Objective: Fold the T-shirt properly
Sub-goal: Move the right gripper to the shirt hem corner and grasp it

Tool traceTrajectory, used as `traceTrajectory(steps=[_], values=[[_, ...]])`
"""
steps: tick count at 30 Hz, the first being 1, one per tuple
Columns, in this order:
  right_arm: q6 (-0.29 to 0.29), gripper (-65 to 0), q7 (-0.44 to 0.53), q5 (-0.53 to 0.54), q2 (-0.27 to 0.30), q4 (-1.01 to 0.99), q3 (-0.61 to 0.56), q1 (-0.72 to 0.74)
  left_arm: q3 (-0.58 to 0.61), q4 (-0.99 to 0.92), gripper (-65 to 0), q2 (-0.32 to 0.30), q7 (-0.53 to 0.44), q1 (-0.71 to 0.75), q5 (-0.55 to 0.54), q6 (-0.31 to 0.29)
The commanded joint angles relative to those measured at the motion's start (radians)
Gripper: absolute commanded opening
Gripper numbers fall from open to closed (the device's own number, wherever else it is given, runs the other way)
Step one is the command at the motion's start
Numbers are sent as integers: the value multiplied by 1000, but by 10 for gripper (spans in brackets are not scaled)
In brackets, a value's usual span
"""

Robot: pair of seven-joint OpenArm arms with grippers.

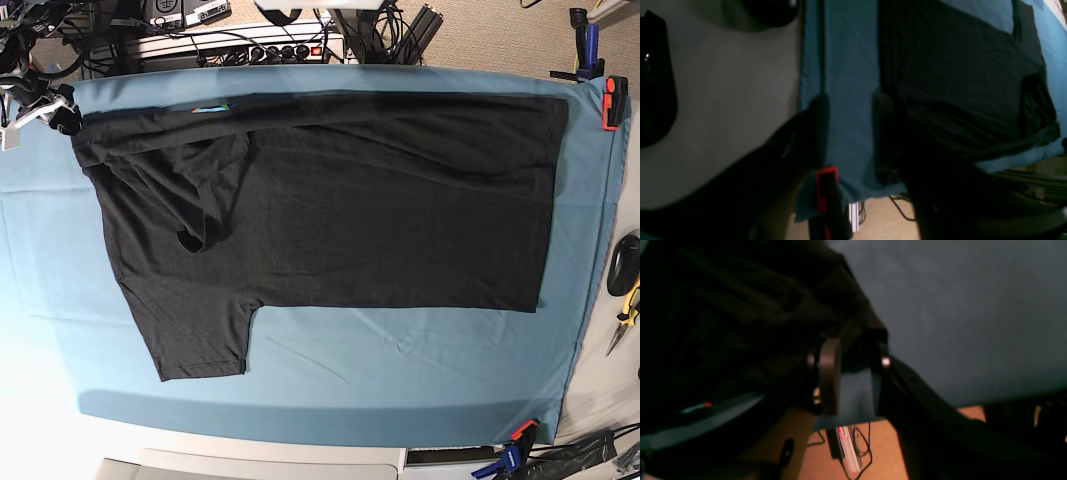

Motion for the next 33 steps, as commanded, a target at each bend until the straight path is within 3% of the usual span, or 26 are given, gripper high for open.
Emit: traceTrajectory(steps=[1,6,9,14,19,23,26,29,33], values=[[6,-486,17,20,23,17,4,1,-9,11,-448,-35,-19,-5,-24,-4],[7,-305,53,85,23,17,4,3,-9,11,-434,-36,-72,-5,-24,-38],[7,-302,69,114,16,17,4,43,-9,11,-386,-39,-153,-5,-2,-38],[14,-303,99,98,-18,16,-1,176,-3,12,-381,-30,-298,-55,66,-38],[13,-303,244,-120,-32,10,-127,323,61,12,-381,-16,-314,-216,111,-72],[-19,-303,356,-356,-32,-67,-293,473,255,11,-381,-5,-332,-351,180,-72],[-65,-303,412,-502,-29,-238,-386,626,409,11,-381,24,-371,-434,287,-72],[-120,-303,465,-564,-15,-488,-420,790,519,11,-381,59,-404,-486,387,-62],[-158,-303,510,-544,45,-854,-420,993,588,11,-381,79,-407,-506,436,-44]])
